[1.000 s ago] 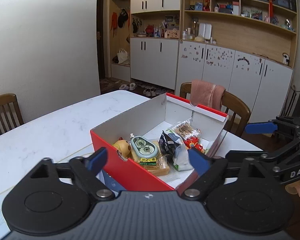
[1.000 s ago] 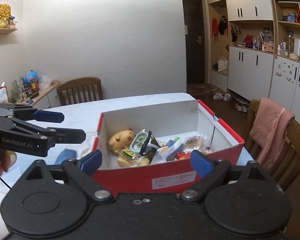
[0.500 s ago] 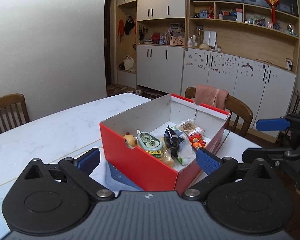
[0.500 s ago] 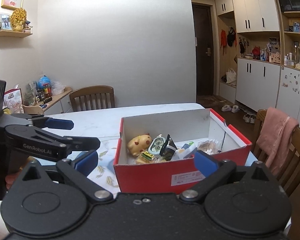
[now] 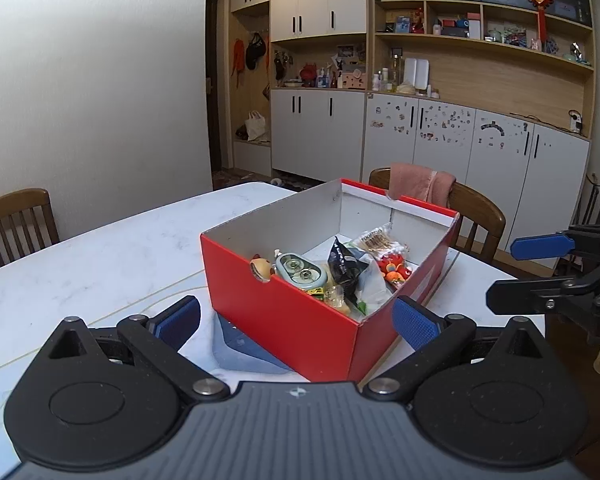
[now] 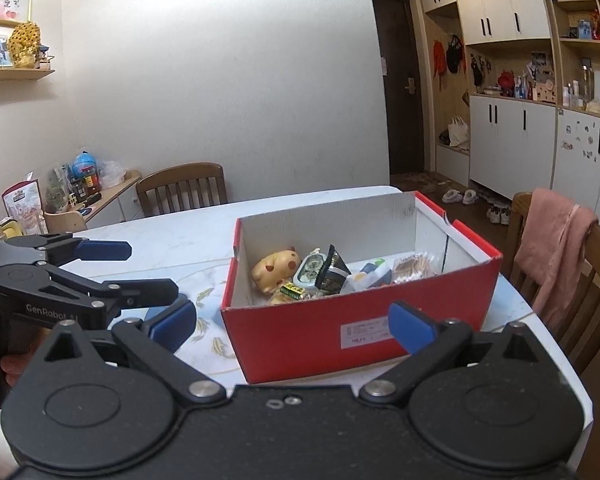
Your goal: Organize objects
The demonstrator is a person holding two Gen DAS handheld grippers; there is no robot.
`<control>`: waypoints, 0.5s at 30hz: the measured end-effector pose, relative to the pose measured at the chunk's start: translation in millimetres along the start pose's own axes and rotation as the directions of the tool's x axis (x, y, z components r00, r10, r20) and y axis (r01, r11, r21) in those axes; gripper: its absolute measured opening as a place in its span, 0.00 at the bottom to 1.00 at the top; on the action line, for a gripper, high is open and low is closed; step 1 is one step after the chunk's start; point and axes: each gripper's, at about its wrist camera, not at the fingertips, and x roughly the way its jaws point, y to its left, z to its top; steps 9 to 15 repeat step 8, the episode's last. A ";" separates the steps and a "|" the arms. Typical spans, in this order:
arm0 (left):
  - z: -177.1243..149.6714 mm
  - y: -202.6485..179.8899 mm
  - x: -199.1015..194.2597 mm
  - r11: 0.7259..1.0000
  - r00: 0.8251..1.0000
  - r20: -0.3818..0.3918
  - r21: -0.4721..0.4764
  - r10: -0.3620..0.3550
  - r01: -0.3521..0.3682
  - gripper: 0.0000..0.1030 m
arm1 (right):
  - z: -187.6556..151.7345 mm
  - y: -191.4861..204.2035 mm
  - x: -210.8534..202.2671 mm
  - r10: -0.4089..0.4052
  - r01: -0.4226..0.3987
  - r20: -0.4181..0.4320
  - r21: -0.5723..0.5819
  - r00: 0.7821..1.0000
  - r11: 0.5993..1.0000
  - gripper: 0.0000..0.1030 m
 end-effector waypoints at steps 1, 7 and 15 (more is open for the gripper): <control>0.2 0.6 0.3 1.000 1.000 -0.001 -0.002 -0.001 0.001 1.00 | 0.0 -0.9 -0.1 0.000 0.000 -0.001 0.005 1.000 1.000 0.99; -0.6 6.3 -3.1 1.000 1.000 0.003 -0.021 -0.013 0.013 1.00 | -2.4 -4.1 -1.7 -0.002 0.002 -0.007 0.026 1.000 1.000 0.99; -0.9 7.3 -4.7 1.000 1.000 0.005 -0.024 -0.015 0.015 1.00 | -2.5 -4.4 -1.5 -0.002 0.002 -0.009 0.028 1.000 1.000 0.99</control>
